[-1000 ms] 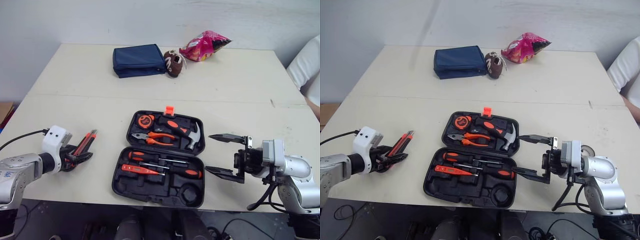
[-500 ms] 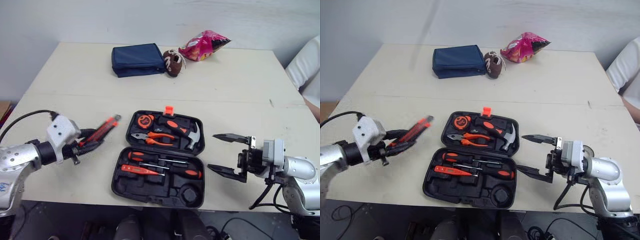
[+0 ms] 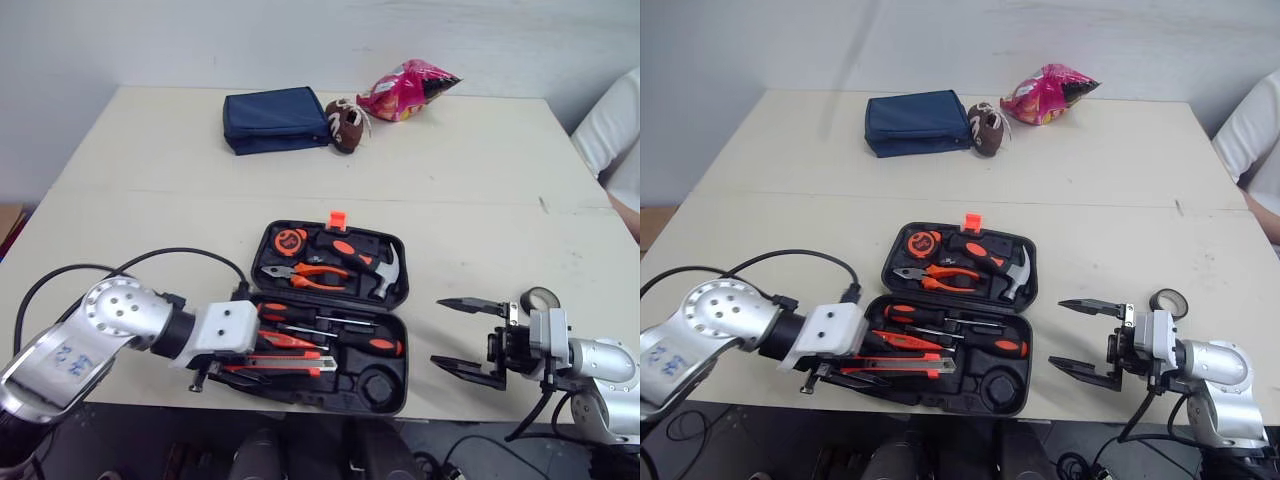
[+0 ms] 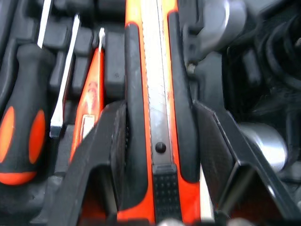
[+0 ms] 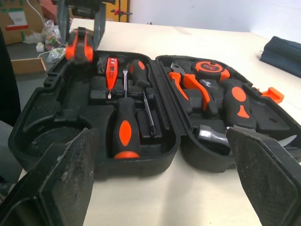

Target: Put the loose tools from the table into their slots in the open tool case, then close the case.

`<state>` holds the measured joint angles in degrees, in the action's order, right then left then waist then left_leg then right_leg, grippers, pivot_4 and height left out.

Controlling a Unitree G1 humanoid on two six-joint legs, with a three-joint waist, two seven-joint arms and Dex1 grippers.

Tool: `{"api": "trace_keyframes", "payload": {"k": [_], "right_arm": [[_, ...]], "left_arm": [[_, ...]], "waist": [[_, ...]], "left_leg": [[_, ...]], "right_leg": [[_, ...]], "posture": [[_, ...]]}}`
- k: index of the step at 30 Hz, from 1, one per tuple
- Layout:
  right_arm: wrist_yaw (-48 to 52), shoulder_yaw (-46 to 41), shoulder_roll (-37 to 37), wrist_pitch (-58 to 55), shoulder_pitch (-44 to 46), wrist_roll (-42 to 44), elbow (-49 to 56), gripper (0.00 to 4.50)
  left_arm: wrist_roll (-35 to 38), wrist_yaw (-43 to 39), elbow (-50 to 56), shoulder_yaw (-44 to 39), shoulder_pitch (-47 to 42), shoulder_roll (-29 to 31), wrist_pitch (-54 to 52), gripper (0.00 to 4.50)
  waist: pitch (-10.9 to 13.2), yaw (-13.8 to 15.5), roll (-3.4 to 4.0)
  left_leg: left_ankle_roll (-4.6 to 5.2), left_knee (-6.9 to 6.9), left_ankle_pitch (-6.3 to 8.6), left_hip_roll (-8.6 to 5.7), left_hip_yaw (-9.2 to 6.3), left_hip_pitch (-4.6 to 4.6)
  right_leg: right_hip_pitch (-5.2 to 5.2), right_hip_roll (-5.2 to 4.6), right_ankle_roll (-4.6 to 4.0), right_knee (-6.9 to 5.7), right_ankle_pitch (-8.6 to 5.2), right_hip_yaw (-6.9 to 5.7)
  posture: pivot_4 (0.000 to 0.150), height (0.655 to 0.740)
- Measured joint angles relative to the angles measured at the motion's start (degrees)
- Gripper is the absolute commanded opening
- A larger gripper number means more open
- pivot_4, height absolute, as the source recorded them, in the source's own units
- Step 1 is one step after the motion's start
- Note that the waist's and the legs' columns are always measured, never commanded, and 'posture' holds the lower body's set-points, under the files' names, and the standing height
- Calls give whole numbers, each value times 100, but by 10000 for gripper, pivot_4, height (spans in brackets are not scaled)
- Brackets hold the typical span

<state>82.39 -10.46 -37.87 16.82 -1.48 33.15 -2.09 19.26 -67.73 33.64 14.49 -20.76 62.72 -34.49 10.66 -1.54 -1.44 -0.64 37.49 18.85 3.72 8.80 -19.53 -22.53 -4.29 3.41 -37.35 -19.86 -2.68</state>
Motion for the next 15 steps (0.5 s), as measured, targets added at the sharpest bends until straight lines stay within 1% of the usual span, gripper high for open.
{"api": "trace_keyframes", "payload": {"k": [2, 6, 10, 15], "right_arm": [[63, -18, 11, 89, -62, 3, -38, 45000], [109, -114, 12, 206, -215, 7, -59, 45000], [100, -120, 20, 221, -320, 9, -3, 45000], [24, -120, 24, 197, -424, 8, 188, 45000]], "left_arm": [[-169, -3, -73, 245, -225, -183, -69, 15165], [-462, -63, -69, 716, -276, -335, -71, 15164], [-782, 20, -70, 989, -394, -599, -77, 15164], [-1003, 42, -73, 1138, -513, -791, -123, 15161]], "waist": [[0, 5, 0], [1, -9, -1], [0, 4, 0], [-1, 20, 2]], "left_leg": [[2, 5, 1, 1, 0, -4], [5, 15, 3, 4, 0, -14], [6, 35, 3, 6, -4, -13], [10, 41, 5, 2, -9, -14]], "right_leg": [[0, 0, 0, 1, 0, 0], [-5, 0, 2, 3, -1, 0], [-1, 0, 2, -11, -1, 0], [4, -6, 5, -10, 1, -1]], "posture": [[1500, 7400], [1500, 7400], [1500, 7400], [1500, 7400]]}}
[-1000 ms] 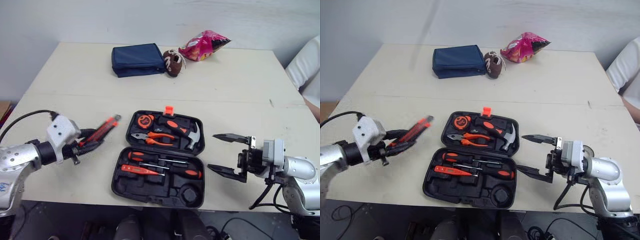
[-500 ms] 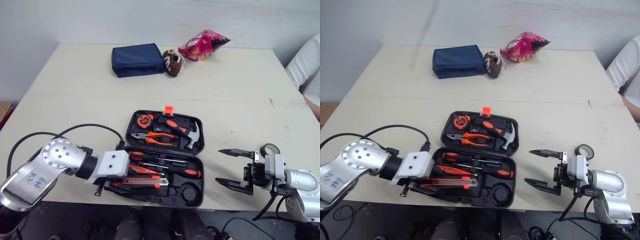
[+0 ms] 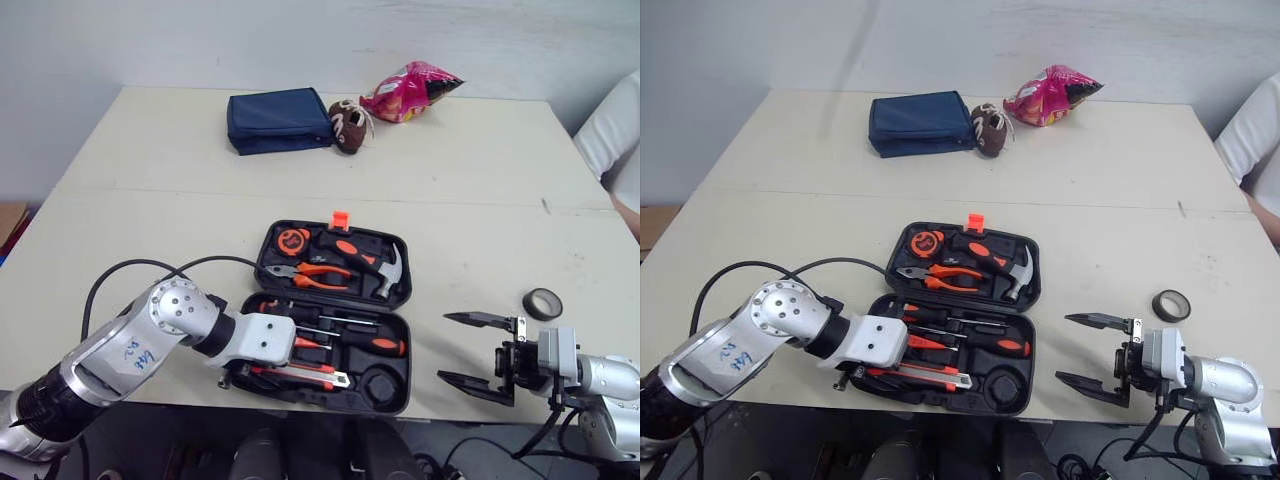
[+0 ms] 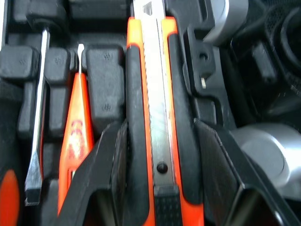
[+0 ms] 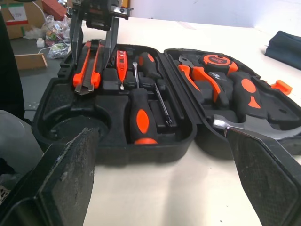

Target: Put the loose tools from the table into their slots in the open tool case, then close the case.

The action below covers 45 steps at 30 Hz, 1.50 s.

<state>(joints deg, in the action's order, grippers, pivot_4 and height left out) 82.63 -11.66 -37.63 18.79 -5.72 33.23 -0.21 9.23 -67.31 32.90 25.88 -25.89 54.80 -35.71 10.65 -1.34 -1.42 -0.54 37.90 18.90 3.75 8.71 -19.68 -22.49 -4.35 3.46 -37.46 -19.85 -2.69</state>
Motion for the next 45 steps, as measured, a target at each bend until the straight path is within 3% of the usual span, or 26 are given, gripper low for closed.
{"api": "trace_keyframes", "payload": {"k": [7, 9, 10, 13, 20, 23, 30, 37, 45], "right_arm": [[-144, 0, -3, -78, -19, 0, 238, 45000], [-175, 0, -7, -136, -25, 1, 264, 45000], [-187, 0, -8, -151, -40, 1, 276, 45000], [-215, 0, -13, -228, -49, 1, 332, 45000], [-218, -1, -24, -293, -48, 4, 350, 45000], [-208, 2, -24, -292, -24, 1, 332, 45000], [-197, 3, -26, -292, -1, -9, 235, 45000], [-293, 3, -26, -312, -7, -16, 240, 45000], [-417, -1, -26, -361, -53, -51, 274, 45000]], "left_arm": [[-101, 26, -17, 4, -16, -255, -106, 15161], [-90, 25, -17, -9, -16, -281, -162, 25440], [-77, 29, -19, -49, -7, -309, -151, 27750], [7, 194, -89, -341, 130, -612, 304, 40218], [991, 4, -215, -1723, 890, -839, 1473, 40218], [1342, -43, -247, -2150, 1332, -889, 1688, 32346], [1224, -95, -779, -2103, 1715, -1210, 2511, 747], [846, -11, -1512, -1604, 1819, -1583, 2929, 216], [601, -113, -1995, -1365, 1699, -1554, 3352, 216]], "waist": [[0, 124, 0], [0, 130, 0], [0, 131, 0], [0, 127, 0], [0, 55, 1], [0, 50, 1], [0, 86, 1], [0, 106, 1], [-4, 111, 7]], "left_leg": [[9, 13, 5, -1, -5, -7], [10, 14, 6, -2, -5, -8], [11, 15, 6, -2, -5, -8], [11, 17, 6, 0, -8, -12], [7, 16, 4, 5, -9, -7], [8, 15, 5, 4, -9, -7], [13, 15, 9, 1, -10, -7], [15, 15, 11, 2, -9, -8], [16, 14, 12, 2, -9, -4]], "right_leg": [[2, -4, 4, 2, 2, -3], [2, -5, 4, 2, 2, -3], [2, -5, 4, 2, 2, -3], [1, -6, 5, 2, 3, -7], [-1, -5, 4, -5, 2, -10], [1, -6, 4, -4, 2, -9], [3, -8, 6, 2, 4, -11], [1, -7, 7, 1, 4, -12], [4, -9, 7, 1, 4, -12]], "posture": [[1500, 7400], [1500, 7400], [1500, 7400], [1500, 7400], [1500, 7400], [1500, 7400], [1500, 7400], [1500, 7400], [1500, 7400]]}}
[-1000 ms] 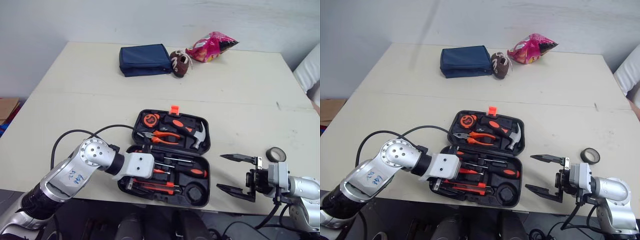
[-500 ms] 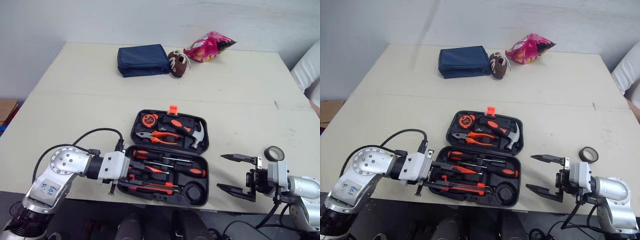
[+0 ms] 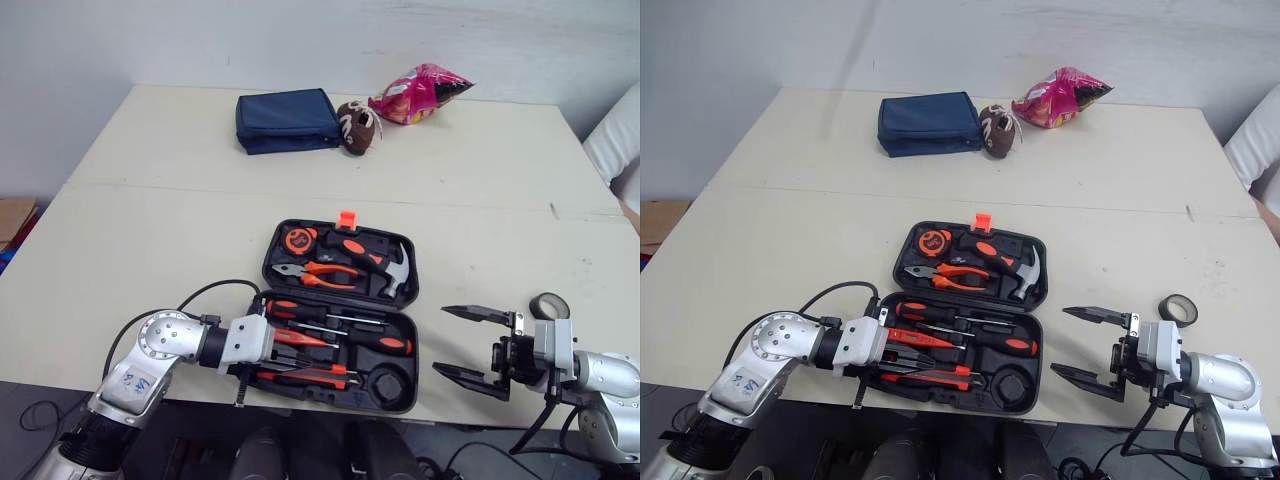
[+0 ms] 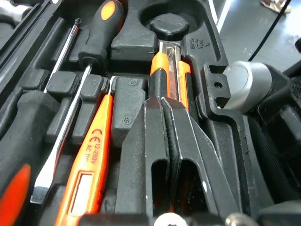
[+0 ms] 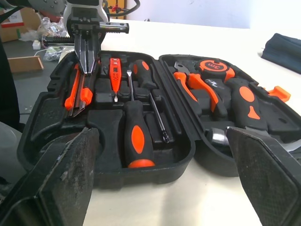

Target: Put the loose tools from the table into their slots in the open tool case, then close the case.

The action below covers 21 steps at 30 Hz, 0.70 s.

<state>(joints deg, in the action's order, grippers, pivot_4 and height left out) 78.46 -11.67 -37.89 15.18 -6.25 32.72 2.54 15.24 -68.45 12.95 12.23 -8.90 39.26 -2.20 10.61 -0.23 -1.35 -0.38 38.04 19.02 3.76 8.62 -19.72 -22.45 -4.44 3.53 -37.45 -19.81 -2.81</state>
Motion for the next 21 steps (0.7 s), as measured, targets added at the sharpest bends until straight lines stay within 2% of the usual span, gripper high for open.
{"api": "trace_keyframes", "payload": {"k": [7, 11, 13, 16, 18, 21], "right_arm": [[-30, -5, 0, 100, -112, -42, -50, 45000], [-140, -41, 1, 128, -153, -70, -49, 45000], [-209, -155, 1, 149, -234, -74, -52, 45000], [-322, -378, -30, 204, -414, -83, -50, 45000], [-455, -725, -99, 204, -652, -80, -55, 45000], [-633, -1362, -238, 223, -938, -61, -117, 45000]], "left_arm": [[-430, 39, -158, 378, -296, 70, 69, 216], [-654, 254, -146, 563, -444, 55, 58, 216], [-589, 337, -156, 468, -321, -29, 90, 216], [-315, 287, -233, 200, -36, -18, 387, 216], [107, 280, -241, -280, 181, 9, 350, 216], [802, 565, -218, -1227, 251, 39, -83, 8350]], "waist": [[-15, 0, 18], [-53, 15, 67], [-69, 17, 93], [-67, 7, 86], [-62, -6, 88], [-58, -1, 82]], "left_leg": [[2, -2, 2, -2, 2, 13], [15, -12, 19, -1, -5, 70], [49, -14, 39, -5, -6, 68], [42, -14, 40, 0, -11, 62], [27, -15, 33, 0, -10, 51], [19, -15, 28, 1, -11, 53]], "right_leg": [[12, -1, 0, 2, 0, 2], [84, -2, 7, 37, 4, -4], [88, -9, 17, 47, 10, -4], [81, -7, 16, 48, 9, -8], [67, -7, 14, 46, 8, -8], [70, -7, 14, 47, 8, -9]], "posture": [[1500, 7400], [1500, 7400], [1500, 7400], [1500, 7400], [1500, 7400], [1500, 7400]]}}
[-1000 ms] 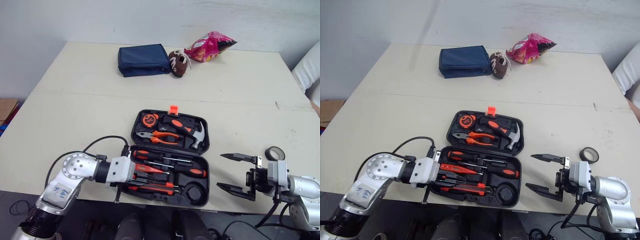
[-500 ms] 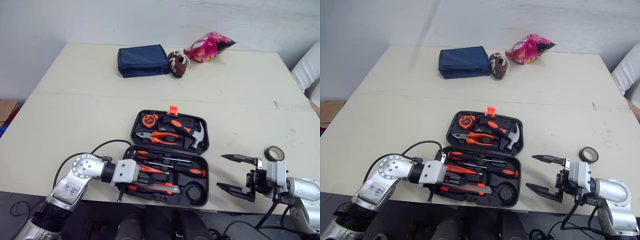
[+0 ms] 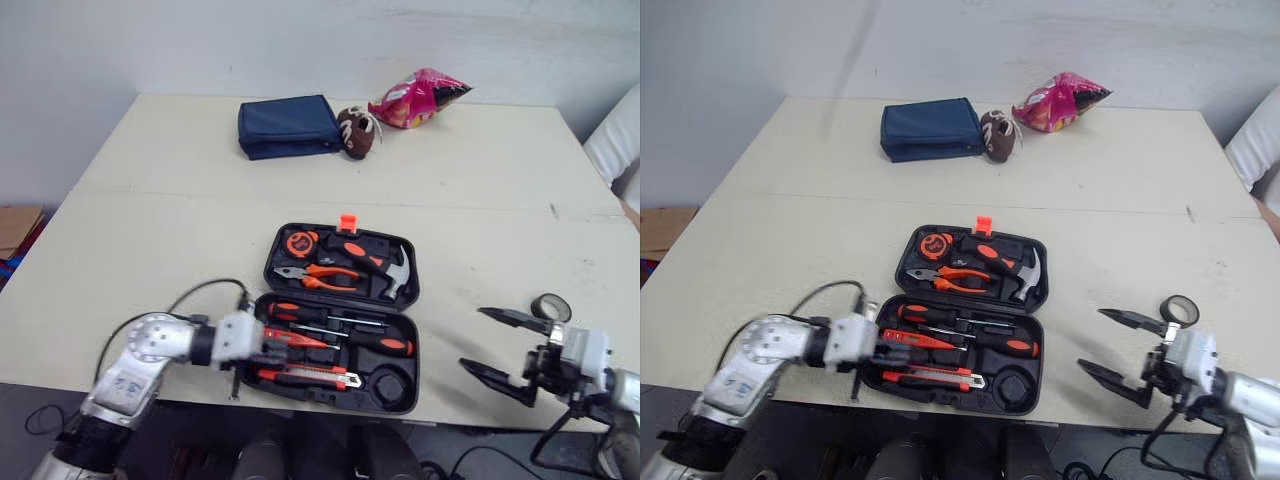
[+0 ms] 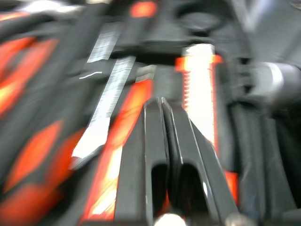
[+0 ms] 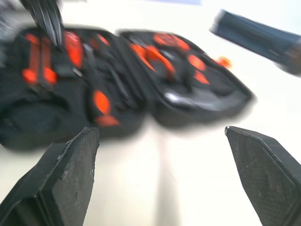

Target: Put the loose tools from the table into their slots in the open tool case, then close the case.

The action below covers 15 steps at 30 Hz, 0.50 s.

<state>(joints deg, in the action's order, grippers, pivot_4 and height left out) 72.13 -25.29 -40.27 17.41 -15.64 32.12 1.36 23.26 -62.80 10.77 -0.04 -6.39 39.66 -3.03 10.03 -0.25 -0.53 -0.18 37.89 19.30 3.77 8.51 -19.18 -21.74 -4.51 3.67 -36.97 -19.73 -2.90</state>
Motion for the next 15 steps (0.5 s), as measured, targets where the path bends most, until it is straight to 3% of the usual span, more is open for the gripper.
{"api": "trace_keyframes", "payload": {"k": [4, 7, 8, 15], "right_arm": [[-208, -821, -28, 192, -379, 0, -589, 45000], [-517, -1514, -9, 500, -668, -81, -1363, 45000], [-634, -1689, -7, 619, -733, -130, -1622, 45000], [-1257, -2296, -5, 1022, -859, -215, -2793, 45000]], "left_arm": [[282, 411, -233, -979, 143, 203, -281, 26318], [247, 906, -1151, -1851, 241, 290, -214, 41826], [190, 1057, -1492, -2082, 249, 321, -106, 44388], [-136, 1642, -2767, -2802, 359, 464, 333, 44388]], "waist": [[1, -1, -3], [4, -10, -8], [5, -17, -10], [5, -92, -17]], "left_leg": [[18, -9, 13, -2, 0, 4], [19, -27, 13, -3, 2, 5], [19, -32, 13, -3, 3, 5], [15, -60, 10, -5, 7, 8]], "right_leg": [[5, 0, 0, 12, 0, 0], [0, 1, -1, 22, -1, 0], [-1, 1, -1, 25, -1, 0], [-10, -6, -2, 32, 0, 1]], "posture": [[1500, 7400], [1500, 7400], [1500, 7400], [1500, 7400]]}}
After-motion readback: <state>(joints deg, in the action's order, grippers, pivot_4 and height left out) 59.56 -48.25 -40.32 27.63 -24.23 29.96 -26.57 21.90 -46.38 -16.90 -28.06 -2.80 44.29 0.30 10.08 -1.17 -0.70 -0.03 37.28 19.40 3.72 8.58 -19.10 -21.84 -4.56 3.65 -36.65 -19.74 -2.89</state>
